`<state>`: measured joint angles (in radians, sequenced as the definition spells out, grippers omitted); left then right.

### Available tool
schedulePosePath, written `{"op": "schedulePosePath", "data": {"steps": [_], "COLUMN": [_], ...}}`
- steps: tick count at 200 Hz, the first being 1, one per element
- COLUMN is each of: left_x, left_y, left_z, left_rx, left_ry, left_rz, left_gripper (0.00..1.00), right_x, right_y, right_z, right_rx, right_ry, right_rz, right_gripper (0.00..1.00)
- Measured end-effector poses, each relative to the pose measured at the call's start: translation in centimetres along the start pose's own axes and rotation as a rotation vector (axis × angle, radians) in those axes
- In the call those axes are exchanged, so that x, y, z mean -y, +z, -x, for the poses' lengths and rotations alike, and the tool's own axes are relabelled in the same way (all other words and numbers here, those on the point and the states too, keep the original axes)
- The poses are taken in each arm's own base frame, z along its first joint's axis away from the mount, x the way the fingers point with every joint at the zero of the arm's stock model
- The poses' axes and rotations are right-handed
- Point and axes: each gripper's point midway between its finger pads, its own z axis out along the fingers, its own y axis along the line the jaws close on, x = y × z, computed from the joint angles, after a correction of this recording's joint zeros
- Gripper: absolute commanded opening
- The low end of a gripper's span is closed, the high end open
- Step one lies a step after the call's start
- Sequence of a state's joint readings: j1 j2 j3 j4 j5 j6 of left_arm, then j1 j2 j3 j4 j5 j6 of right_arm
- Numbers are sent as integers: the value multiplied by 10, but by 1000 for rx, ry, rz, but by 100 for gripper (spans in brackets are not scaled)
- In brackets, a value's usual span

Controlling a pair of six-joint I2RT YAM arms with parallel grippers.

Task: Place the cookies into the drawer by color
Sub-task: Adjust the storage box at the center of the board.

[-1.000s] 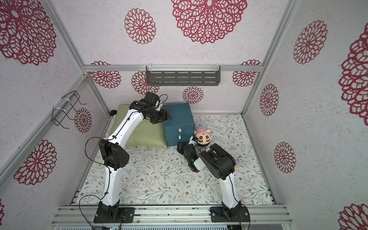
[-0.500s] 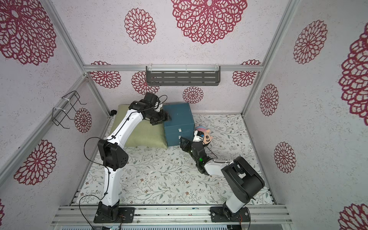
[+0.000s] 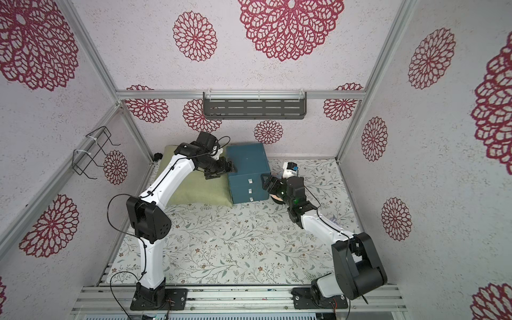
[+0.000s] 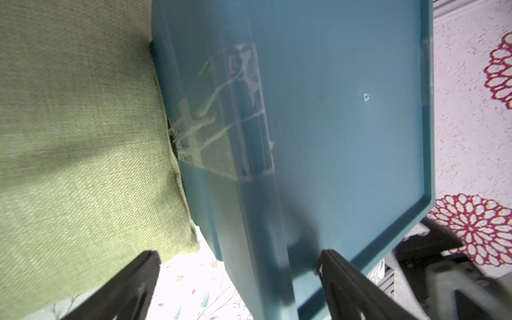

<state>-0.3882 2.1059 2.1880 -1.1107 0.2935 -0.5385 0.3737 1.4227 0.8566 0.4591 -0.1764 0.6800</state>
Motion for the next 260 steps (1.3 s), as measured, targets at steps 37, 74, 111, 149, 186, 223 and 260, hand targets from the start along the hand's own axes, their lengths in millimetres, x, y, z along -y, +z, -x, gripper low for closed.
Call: {"op": "schedulePosePath", "data": {"steps": [37,74,111,149,186,223,260], "left_x": [7,21,26,1,-22,-29,-33], "left_y": [-23,-72,-118,-113,-87,-99,-134], "left_z": [3,9,-9,-44,-71,-82,-88], "left_rx": [51,168,279,284,244,297,408], "left_ry": [17,58,78,11,-63,-93,-105], "left_rz": [-11,-26,-26,-11,8,1,-8], "left_gripper": [97,97,97,97,97,97,98], "right_x": [0,11,8,-2,-6,-13,-22], "right_y": [8,39,57,56,48,28,-4], "right_z": [30,37,20,8,-2,-17,-23], "right_rx": [-26,-114,-222,-267,-277,-291,-279], "right_ry": [-20,-31,-22,-36,-52,-62,-84], "right_rz": [44,80,144,186,197,209,211], "right_gripper": [84,84,83,83,83,83,89]}}
